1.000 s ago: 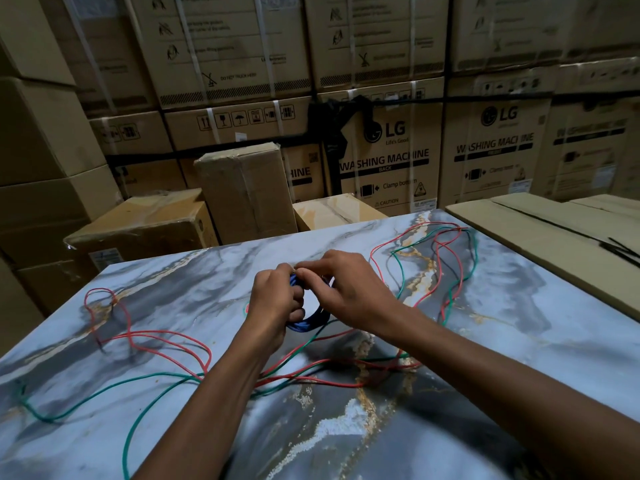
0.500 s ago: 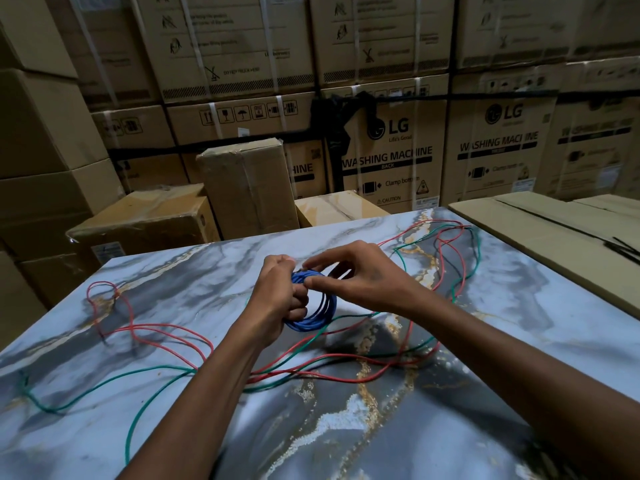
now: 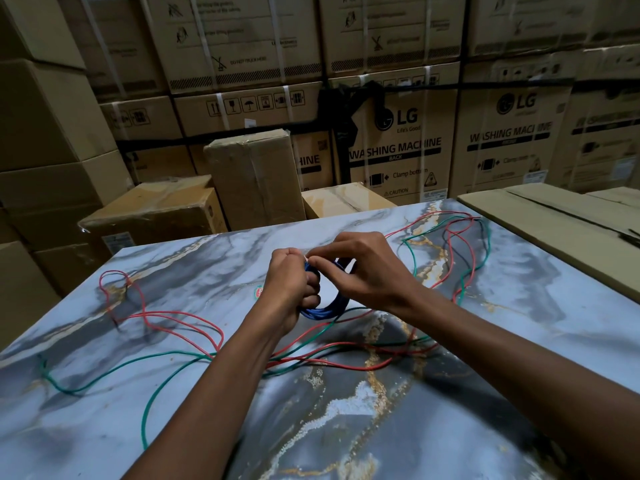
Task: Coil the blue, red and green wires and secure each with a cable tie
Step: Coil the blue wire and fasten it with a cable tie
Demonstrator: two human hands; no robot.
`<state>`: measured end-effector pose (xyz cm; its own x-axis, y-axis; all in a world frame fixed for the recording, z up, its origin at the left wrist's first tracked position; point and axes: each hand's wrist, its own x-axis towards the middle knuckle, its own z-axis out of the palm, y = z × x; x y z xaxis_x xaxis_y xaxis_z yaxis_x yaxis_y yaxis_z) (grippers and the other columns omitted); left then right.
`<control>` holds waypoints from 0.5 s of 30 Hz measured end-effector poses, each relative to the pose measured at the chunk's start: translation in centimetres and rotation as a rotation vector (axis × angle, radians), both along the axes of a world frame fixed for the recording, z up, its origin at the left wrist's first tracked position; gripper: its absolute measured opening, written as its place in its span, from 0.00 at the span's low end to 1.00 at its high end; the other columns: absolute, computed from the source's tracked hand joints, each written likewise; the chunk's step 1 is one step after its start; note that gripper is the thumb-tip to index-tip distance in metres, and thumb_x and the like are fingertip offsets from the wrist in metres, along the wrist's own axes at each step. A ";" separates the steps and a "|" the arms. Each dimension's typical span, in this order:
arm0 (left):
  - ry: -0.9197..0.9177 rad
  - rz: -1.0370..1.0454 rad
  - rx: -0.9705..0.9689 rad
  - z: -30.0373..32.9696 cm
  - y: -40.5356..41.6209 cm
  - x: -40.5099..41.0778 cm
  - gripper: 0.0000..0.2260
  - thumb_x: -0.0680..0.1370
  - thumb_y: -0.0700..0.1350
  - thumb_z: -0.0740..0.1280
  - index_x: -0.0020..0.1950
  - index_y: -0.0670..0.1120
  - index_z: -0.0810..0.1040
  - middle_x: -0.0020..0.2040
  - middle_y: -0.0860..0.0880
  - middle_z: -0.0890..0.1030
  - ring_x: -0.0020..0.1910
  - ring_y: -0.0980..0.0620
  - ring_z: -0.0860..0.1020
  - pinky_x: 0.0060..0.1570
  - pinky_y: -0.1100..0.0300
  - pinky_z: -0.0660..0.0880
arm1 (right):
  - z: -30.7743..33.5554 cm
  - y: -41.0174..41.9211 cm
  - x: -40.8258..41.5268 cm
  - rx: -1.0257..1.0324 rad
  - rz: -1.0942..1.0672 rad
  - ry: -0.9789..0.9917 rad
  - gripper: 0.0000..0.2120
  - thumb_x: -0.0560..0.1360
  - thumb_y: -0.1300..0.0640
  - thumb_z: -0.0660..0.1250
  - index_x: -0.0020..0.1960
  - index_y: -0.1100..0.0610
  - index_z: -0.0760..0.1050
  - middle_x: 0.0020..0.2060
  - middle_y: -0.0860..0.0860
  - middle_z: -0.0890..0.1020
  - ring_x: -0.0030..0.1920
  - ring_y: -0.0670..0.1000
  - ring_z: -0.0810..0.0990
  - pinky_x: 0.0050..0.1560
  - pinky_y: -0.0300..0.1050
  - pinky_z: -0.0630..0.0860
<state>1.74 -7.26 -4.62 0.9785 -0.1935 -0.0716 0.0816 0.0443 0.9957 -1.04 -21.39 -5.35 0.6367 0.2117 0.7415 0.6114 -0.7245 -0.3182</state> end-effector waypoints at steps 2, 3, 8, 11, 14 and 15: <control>0.023 -0.026 -0.019 0.0 -0.1 -0.2 0.11 0.83 0.39 0.47 0.43 0.45 0.62 0.24 0.51 0.60 0.21 0.56 0.55 0.24 0.64 0.52 | -0.2 -0.2 0.1 0.000 0.006 -0.033 0.08 0.78 0.56 0.71 0.54 0.53 0.87 0.35 0.51 0.83 0.33 0.46 0.79 0.33 0.43 0.75; 0.032 -0.036 -0.032 -0.1 -0.2 -0.2 0.11 0.83 0.39 0.47 0.43 0.45 0.63 0.24 0.51 0.60 0.20 0.56 0.55 0.24 0.64 0.52 | -0.3 -0.2 0.1 0.004 0.003 -0.053 0.07 0.78 0.57 0.71 0.52 0.54 0.87 0.34 0.52 0.81 0.32 0.47 0.77 0.31 0.43 0.73; 0.059 -0.065 -0.135 0.2 -0.2 -0.4 0.13 0.81 0.35 0.49 0.38 0.44 0.66 0.24 0.49 0.63 0.20 0.55 0.58 0.23 0.65 0.59 | -0.5 0.2 0.3 0.045 -0.033 -0.122 0.06 0.78 0.59 0.70 0.47 0.59 0.86 0.34 0.53 0.76 0.32 0.49 0.72 0.31 0.42 0.68; 0.064 -0.084 -0.166 0.5 0.2 -0.2 0.12 0.82 0.37 0.53 0.40 0.41 0.69 0.25 0.48 0.68 0.22 0.54 0.64 0.24 0.63 0.67 | -0.3 0.3 0.2 0.071 -0.064 -0.150 0.07 0.79 0.59 0.69 0.46 0.59 0.86 0.35 0.53 0.75 0.33 0.48 0.71 0.33 0.39 0.66; 0.106 -0.154 -0.225 0.6 0.2 0.0 0.15 0.85 0.46 0.55 0.45 0.40 0.75 0.29 0.47 0.73 0.28 0.51 0.72 0.36 0.56 0.73 | -0.2 0.1 0.1 0.119 -0.083 -0.165 0.08 0.79 0.59 0.69 0.47 0.59 0.86 0.35 0.53 0.75 0.32 0.49 0.73 0.33 0.40 0.69; 0.106 -0.175 -0.233 0.5 0.3 0.0 0.16 0.85 0.47 0.55 0.47 0.41 0.77 0.32 0.45 0.75 0.32 0.49 0.74 0.43 0.51 0.74 | -0.2 0.0 0.1 0.137 -0.087 -0.169 0.07 0.79 0.59 0.69 0.48 0.59 0.87 0.35 0.53 0.75 0.32 0.49 0.74 0.32 0.40 0.69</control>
